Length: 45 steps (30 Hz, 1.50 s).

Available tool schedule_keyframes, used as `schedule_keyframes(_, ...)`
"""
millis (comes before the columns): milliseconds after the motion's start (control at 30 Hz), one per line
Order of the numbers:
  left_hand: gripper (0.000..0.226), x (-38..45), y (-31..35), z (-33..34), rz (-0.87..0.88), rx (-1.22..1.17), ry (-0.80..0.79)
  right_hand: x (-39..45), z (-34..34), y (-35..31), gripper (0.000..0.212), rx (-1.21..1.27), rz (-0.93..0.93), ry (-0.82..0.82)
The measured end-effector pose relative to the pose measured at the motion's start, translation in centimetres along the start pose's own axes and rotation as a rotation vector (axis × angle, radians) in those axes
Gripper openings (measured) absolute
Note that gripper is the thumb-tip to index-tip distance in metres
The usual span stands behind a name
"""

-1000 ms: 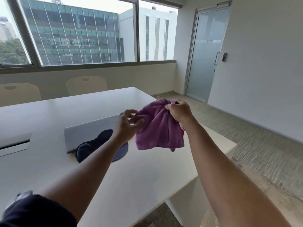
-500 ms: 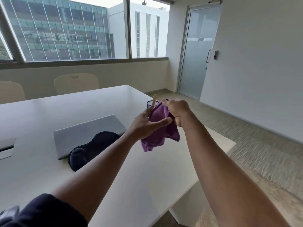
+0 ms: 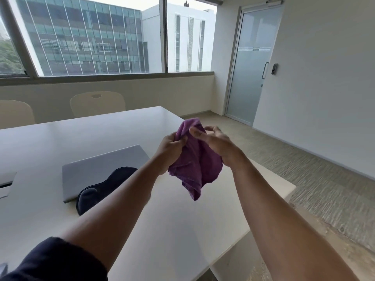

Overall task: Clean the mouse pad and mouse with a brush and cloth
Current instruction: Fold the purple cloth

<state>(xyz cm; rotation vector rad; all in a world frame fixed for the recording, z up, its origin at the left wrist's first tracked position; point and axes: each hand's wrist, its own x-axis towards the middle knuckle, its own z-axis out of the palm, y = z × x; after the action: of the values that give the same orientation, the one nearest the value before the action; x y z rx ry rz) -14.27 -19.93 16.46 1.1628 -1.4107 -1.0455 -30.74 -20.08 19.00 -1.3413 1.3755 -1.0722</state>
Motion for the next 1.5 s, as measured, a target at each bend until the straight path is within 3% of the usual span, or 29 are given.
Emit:
schedule_keyframes(67, 0.015, 0.9, 0.1, 0.0, -0.018, -0.027, 0.033, 0.4, -0.6, 1.4, 0.098, -0.033, 0.059, -0.128)
schedule_keyframes(133, 0.016, 1.7, -0.1, -0.1, -0.025, -0.009, 0.057, 1.2, -1.1, 2.6, 0.069, -0.051, 0.08, -0.156)
schedule_keyframes(233, 0.018, 2.5, -0.8, -0.5, -0.016, -0.013, 0.088, 2.9, -1.8, 3.5, 0.026, -0.069, 0.064, 0.01)
schedule_keyframes(300, 0.021, 2.8, -1.5, -0.9, 0.002, 0.013, 0.109, 3.9, -2.5, 3.4, 0.014, -0.126, 0.045, 0.174)
schedule_keyframes(433, 0.02, 2.9, -2.7, -1.7, 0.014, 0.114, 0.078, 5.7, -3.6, 2.3, 0.022, -0.2, -0.028, 0.379)
schedule_keyframes(567, 0.027, 3.0, -3.6, -1.8, 0.012, 0.336, 0.036, 7.1, -3.7, 1.0, 0.018, -0.194, -0.066, 0.441)
schedule_keyframes(700, 0.02, 3.4, -3.8, -2.0, 0.002, 0.412, 0.049, 7.9, -3.7, 0.5, 0.014, -0.237, -0.062, 0.445)
schedule_keyframes(867, 0.025, 3.5, -3.7, -2.0, -0.061, 0.279, 0.041, 8.0, -3.5, 1.2, 0.016, -0.195, 0.089, 0.31)
schedule_keyframes(1000, 0.041, 2.2, -3.4, -1.8, -0.134, 0.239, -0.146, 8.7, -3.2, 1.4, 0.013, -0.139, 0.123, 0.256)
schedule_keyframes(1100, 0.055, 2.1, -3.2, -2.0, -0.185, 0.228, -0.213, 9.4, -3.6, 1.0, 0.009, -0.226, 0.005, 0.357)
schedule_keyframes(1200, 0.072, 2.7, -2.7, -2.6, -0.209, 0.126, -0.116, 9.8, -4.5, 0.4, 0.017, -0.321, -0.075, 0.493)
schedule_keyframes(1333, 0.036, 3.9, -2.6, -3.5, -0.136, 0.307, 0.027, 10.5, -4.7, 0.1, 0.028, -0.385, -0.113, 0.543)
schedule_keyframes(1500, 0.02, 5.0, -2.8, -4.3, -0.128, 0.295, 0.069, 10.8, -4.3, 0.1, 0.037, -0.313, -0.111, 0.601)
